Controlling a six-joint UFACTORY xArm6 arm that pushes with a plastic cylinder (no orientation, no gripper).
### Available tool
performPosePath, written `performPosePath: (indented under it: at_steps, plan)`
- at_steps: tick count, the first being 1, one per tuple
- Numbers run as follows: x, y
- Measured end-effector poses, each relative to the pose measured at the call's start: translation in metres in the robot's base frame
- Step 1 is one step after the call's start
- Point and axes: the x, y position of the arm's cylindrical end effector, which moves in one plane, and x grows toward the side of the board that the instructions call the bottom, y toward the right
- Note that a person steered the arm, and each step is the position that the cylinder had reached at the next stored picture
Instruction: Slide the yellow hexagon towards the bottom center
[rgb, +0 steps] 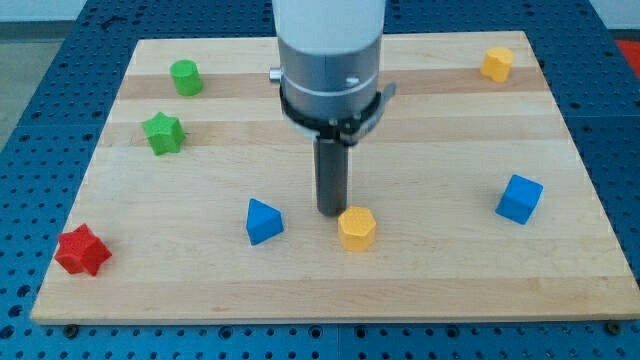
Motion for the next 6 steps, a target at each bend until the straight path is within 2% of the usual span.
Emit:
performPosePath:
  at_steps: [1,2,3,4,5,6]
  plan:
    - [-0.017,0.015]
    - [0.009,0.039]
    - [0.016,0.031]
    - [0.041,0.032]
    - [0.041,0.03]
    - [0.012,0.027]
